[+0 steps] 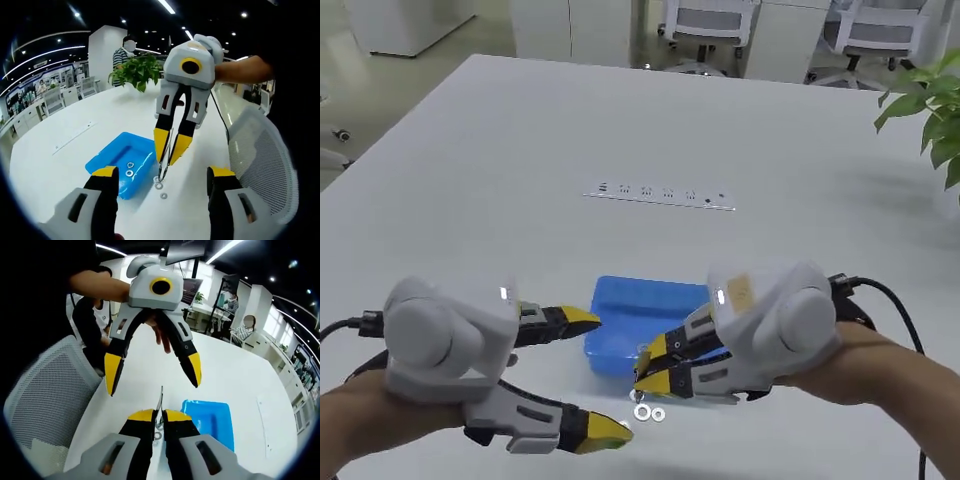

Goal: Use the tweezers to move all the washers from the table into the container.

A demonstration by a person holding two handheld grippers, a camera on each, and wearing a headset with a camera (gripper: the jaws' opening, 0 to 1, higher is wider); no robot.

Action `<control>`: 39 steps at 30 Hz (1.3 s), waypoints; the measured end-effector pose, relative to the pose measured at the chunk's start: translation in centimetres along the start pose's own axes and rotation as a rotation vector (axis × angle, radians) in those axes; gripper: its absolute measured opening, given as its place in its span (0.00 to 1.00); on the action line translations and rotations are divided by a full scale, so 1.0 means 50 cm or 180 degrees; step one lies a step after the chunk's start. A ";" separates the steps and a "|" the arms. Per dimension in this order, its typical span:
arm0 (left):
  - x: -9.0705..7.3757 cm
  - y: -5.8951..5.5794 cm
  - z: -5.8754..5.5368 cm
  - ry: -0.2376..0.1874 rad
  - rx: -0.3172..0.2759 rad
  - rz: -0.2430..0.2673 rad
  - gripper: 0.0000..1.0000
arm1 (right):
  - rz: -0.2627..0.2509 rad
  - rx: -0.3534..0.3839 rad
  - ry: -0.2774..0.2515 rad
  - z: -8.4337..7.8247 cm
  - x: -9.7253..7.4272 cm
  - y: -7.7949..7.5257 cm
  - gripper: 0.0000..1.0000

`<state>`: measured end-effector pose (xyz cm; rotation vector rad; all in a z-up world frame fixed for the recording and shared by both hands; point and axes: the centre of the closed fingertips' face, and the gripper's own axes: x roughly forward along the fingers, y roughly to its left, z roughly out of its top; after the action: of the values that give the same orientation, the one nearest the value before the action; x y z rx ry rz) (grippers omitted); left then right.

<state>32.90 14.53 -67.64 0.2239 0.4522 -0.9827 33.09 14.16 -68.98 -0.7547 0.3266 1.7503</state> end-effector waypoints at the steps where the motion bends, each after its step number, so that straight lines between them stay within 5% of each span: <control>1: -0.001 0.001 0.002 -0.0007 -0.0009 0.0020 0.82 | -0.0003 -0.0016 0.0002 0.004 -0.002 -0.006 0.08; 13: -0.019 0.027 -0.002 -0.0115 -0.0162 0.0179 0.99 | -0.0101 -0.0055 -0.0007 0.008 -0.015 -0.074 0.08; 23: -0.013 0.044 -0.001 -0.0149 -0.0176 0.0209 0.99 | -0.0105 -0.0103 0.0047 -0.012 0.002 -0.099 0.08; 34: -0.001 0.060 -0.012 -0.0113 -0.0127 0.0172 0.91 | -0.0090 -0.0046 0.0071 -0.045 0.042 -0.119 0.08; 39: 0.002 0.073 -0.006 -0.0178 -0.0030 0.0111 0.75 | -0.0096 0.0014 0.0078 -0.060 0.059 -0.126 0.08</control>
<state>35.96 16.55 -68.04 0.1947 0.4005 -0.9503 39.52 16.68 -72.15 -0.7748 0.3339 1.7127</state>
